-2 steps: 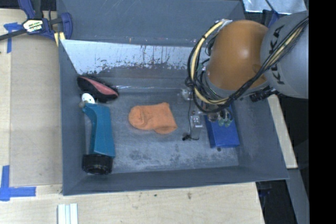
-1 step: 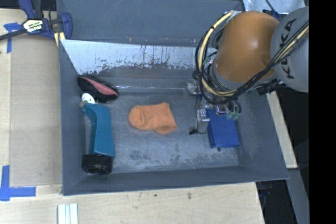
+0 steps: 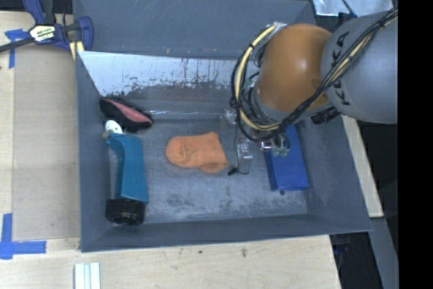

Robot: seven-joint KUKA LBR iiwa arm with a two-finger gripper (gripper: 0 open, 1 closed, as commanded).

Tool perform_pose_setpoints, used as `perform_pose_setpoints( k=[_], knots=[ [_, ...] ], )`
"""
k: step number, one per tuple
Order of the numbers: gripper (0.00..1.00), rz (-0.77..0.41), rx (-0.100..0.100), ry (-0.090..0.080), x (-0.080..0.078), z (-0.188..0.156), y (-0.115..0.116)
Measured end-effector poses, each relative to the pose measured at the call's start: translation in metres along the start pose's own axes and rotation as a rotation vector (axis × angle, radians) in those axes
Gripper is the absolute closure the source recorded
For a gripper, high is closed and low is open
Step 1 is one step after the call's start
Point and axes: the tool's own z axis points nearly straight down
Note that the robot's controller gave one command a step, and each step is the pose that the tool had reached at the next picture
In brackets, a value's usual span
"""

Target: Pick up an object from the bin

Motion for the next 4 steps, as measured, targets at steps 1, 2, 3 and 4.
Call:
perform_pose_setpoints(
  k=[1, 2, 3, 4],
  knots=[
    [0.0, 0.029, -0.001, 0.012, -0.004, 0.032, 0.035],
    [1.0, 0.157, -0.001, 0.006, 0.002, 0.074, 0.026],
    [1.0, 0.157, -0.001, 0.006, 0.002, 0.074, 0.026],
    [1.0, 0.113, 0.0, 0.011, -0.032, -0.06, 0.003]
  ],
)
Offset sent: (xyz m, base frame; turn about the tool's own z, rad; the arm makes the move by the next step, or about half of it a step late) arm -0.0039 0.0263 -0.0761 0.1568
